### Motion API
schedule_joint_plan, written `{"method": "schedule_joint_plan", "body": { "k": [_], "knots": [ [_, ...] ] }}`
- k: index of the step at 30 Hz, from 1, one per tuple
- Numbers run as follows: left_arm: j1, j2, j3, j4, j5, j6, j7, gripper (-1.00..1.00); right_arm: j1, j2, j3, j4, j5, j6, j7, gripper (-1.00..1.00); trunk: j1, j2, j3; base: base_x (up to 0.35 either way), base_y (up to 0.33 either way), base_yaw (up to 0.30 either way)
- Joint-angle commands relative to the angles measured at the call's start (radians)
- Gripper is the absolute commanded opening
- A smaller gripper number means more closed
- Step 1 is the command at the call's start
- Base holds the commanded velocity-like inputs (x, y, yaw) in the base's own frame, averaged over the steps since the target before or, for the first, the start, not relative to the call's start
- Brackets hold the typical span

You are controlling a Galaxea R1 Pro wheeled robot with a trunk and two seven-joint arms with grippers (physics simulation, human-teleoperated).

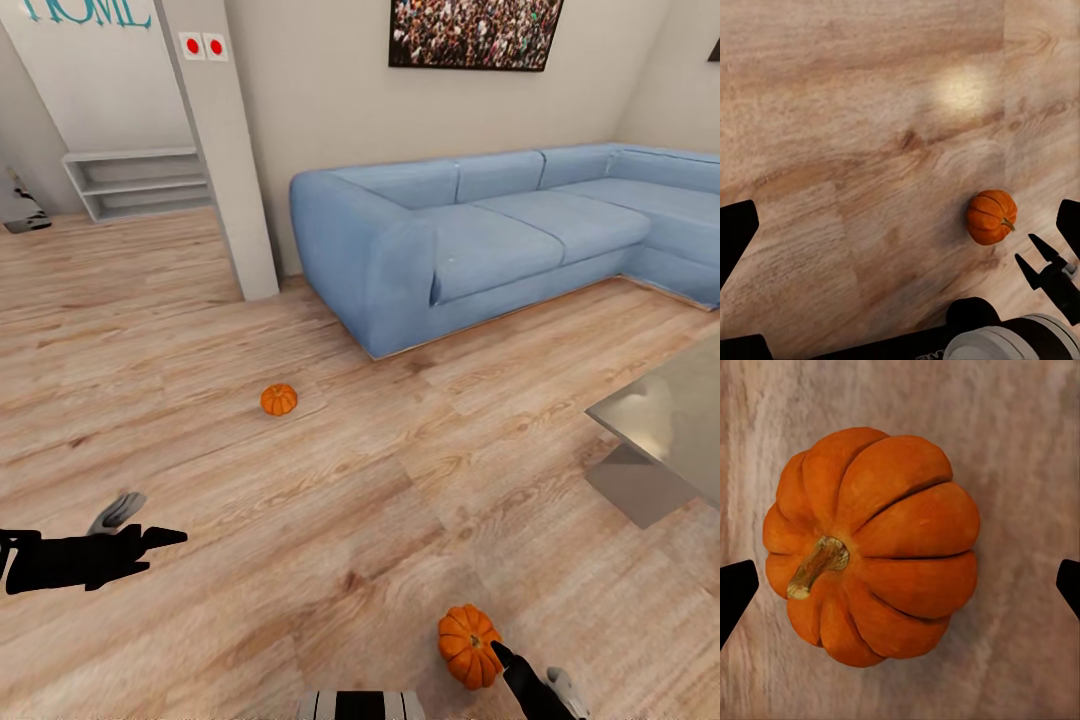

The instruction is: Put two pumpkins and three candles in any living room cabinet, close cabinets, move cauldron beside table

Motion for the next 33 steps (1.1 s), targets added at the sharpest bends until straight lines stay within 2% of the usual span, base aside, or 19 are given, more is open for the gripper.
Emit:
{"method": "schedule_joint_plan", "body": {
  "k": [1, 33],
  "knots": [
    [-0.001, 0.001, -0.001, -0.001, 0.011, 0.000, 0.010, 1.00, -0.001, -0.001, 0.008, 0.001, -0.009, -0.002, 0.003, 1.00, 0.000, 0.000, -0.001, 0.000, 0.000, 0.000],
    [-0.001, 0.000, -0.002, 0.003, 0.010, 0.000, 0.010, 1.00, -0.001, 0.003, 0.008, 0.001, -0.005, -0.020, 0.003, 1.00, 0.000, 0.000, -0.001, 0.047, 0.035, 0.000]
  ]
}}
